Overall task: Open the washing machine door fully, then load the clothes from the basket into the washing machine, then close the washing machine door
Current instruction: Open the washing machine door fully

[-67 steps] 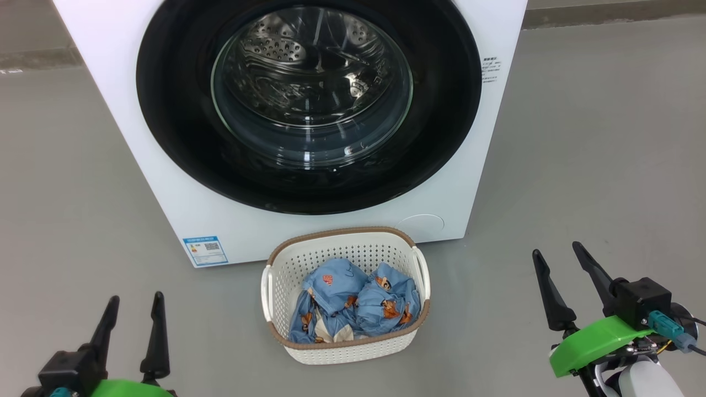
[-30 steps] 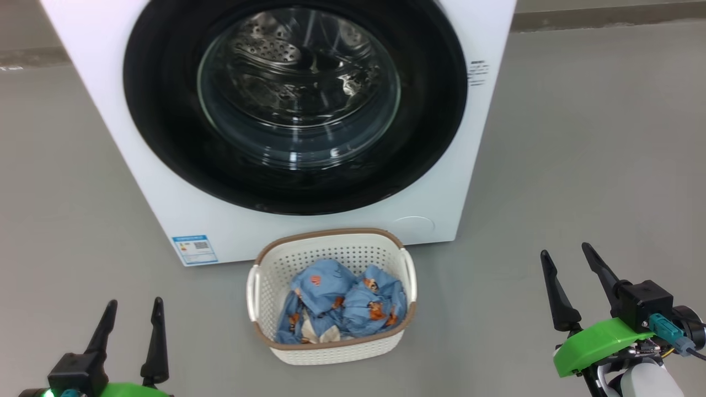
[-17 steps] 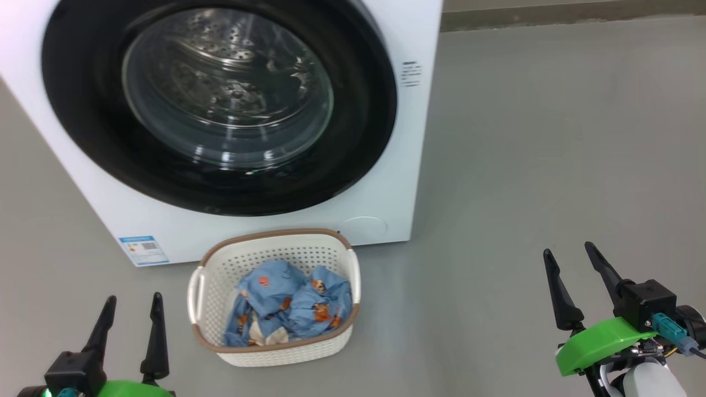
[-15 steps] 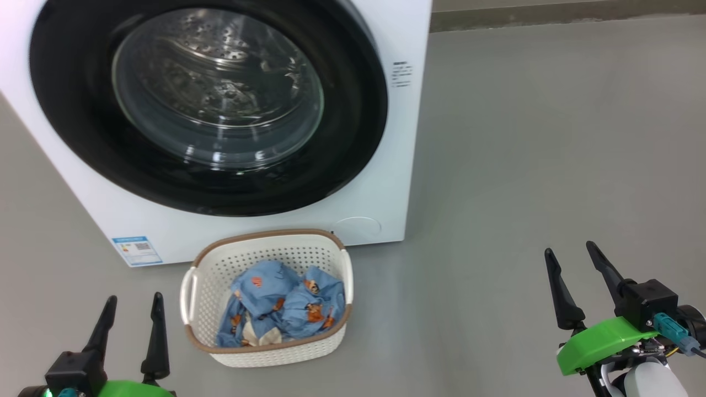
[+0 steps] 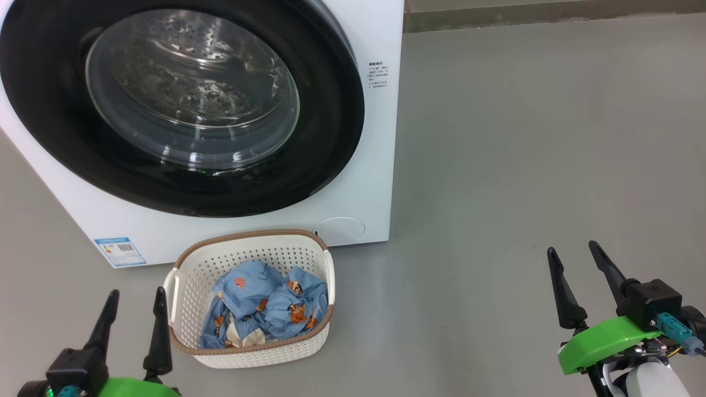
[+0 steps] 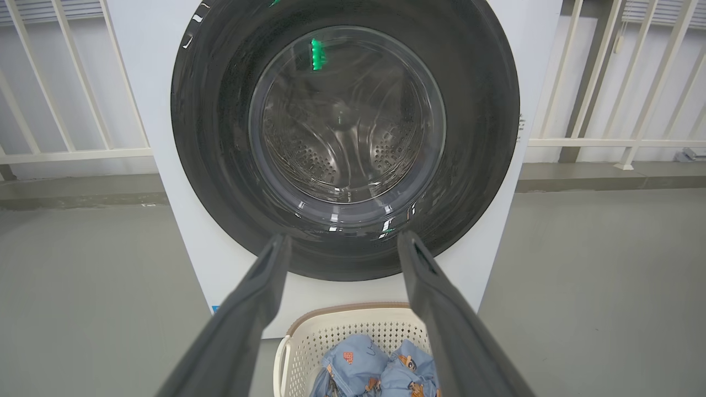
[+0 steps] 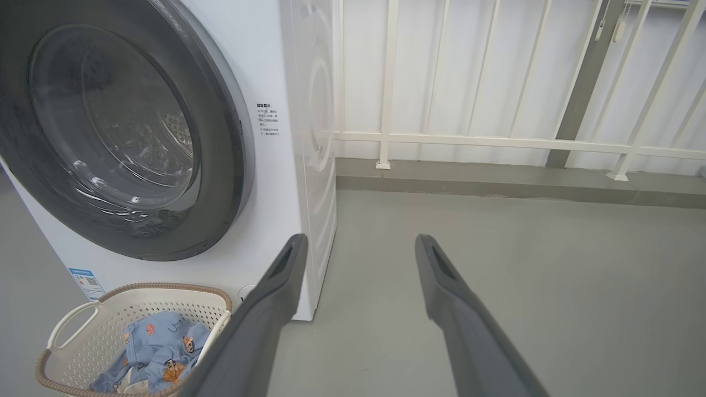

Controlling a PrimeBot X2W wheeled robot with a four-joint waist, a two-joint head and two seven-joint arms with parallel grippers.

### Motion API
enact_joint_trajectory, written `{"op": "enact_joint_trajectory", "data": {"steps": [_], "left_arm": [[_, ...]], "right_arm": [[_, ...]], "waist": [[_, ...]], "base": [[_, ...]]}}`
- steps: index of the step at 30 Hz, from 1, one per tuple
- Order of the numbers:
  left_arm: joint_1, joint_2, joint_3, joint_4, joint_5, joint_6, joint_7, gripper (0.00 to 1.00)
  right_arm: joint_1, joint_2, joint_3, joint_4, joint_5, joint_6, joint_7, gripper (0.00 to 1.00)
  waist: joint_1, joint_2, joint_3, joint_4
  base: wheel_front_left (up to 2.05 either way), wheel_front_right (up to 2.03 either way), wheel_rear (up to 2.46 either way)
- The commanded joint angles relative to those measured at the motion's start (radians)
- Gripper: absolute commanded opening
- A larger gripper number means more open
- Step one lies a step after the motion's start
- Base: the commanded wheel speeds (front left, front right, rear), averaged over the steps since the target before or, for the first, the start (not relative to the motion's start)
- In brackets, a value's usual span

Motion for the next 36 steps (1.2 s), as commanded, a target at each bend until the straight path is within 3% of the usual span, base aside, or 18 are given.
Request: {"op": "enact_joint_trajectory", "data": {"steps": [1, 8, 14, 28, 29, 30, 32, 36], "left_arm": [[-0.037, 0.021, 0.023, -0.033, -0.007, -0.003, -0.012, 1.00], [-0.026, 0.021, 0.008, -0.051, -0.011, -0.003, -0.012, 1.00], [-0.016, 0.013, -0.007, -0.087, -0.013, -0.003, -0.012, 1.00], [-0.036, -0.003, -0.036, -0.120, -0.021, -0.003, -0.012, 1.00], [-0.040, -0.004, -0.039, -0.122, -0.022, -0.003, -0.012, 1.00], [-0.044, -0.004, -0.041, -0.124, -0.023, -0.003, -0.012, 1.00], [-0.054, -0.005, -0.045, -0.123, -0.024, -0.003, -0.012, 1.00], [-0.073, -0.006, -0.062, -0.124, -0.024, -0.003, -0.012, 1.00]], "right_arm": [[-0.038, -0.003, 0.022, -0.029, 0.024, -0.001, -0.012, 1.00], [-0.060, 0.006, 0.011, -0.037, 0.091, -0.001, -0.012, 1.00], [-0.119, 0.011, -0.018, -0.036, 0.239, -0.001, -0.012, 1.00], [-0.363, 0.012, -0.114, 0.020, 0.750, -0.001, 0.073, 1.00], [-0.383, 0.009, -0.124, 0.028, 0.780, -0.001, 0.086, 0.79], [-0.404, 0.006, -0.132, 0.038, 0.808, -0.001, 0.100, 0.43], [-0.445, 0.003, -0.156, 0.065, 0.865, -0.001, 0.129, 0.02], [-0.525, -0.001, -0.191, 0.123, 0.959, -0.001, 0.207, 0.00]], "waist": [[0.0000, 0.0000, 0.001, -0.001], [0.0000, 0.0000, 0.008, 0.000], [0.0000, 0.0000, 0.034, 0.010], [0.0000, 0.0000, 0.132, 0.064], [0.0000, 0.0000, 0.141, 0.069], [0.0000, 0.0000, 0.149, 0.074], [0.0000, 0.0000, 0.166, 0.085], [0.0000, 0.0000, 0.199, 0.108]], "base": [[0.00, 0.00, 0.00], [0.00, 0.00, 0.00], [0.00, 0.00, 0.00], [0.00, 0.00, 0.00], [0.00, 0.00, 0.00], [0.00, 0.00, 0.00], [0.00, 0.00, 0.00], [0.00, 0.00, 0.00]]}}
